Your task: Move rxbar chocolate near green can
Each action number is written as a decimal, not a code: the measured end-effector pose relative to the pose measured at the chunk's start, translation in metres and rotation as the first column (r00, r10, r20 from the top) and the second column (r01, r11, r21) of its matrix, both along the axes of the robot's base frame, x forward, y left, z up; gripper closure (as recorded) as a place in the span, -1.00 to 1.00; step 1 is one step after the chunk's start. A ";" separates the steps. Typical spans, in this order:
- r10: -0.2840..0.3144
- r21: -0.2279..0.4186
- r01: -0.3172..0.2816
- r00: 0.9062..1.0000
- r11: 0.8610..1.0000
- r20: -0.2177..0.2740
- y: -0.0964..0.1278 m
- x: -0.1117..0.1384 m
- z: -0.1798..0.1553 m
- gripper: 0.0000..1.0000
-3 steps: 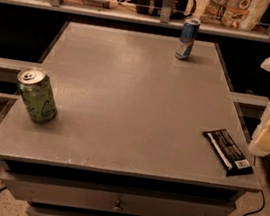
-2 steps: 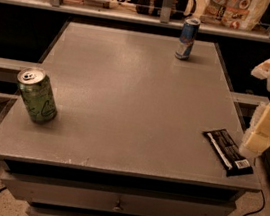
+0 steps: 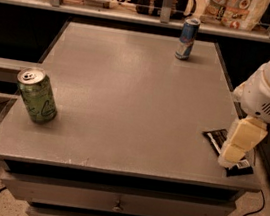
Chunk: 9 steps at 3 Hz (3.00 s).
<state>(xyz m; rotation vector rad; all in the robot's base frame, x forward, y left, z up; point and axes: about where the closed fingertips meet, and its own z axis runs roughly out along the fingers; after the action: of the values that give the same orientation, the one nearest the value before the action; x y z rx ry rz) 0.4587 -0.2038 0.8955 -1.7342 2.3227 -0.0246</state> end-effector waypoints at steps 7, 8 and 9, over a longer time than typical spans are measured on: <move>-0.206 0.010 0.209 0.971 0.978 -0.123 -0.038 0.008 -0.068 0.76; -0.169 0.014 0.170 0.983 0.985 -0.071 -0.022 0.011 -0.039 1.00; -0.108 0.023 0.108 0.994 0.994 0.022 -0.002 0.020 0.006 1.00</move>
Offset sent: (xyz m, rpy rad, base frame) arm 0.0206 -0.0316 -0.0775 0.0257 0.1013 -0.1917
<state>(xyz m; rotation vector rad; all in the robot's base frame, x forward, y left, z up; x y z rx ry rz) 0.4786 -0.2056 0.9013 -1.5875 2.3882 -0.0381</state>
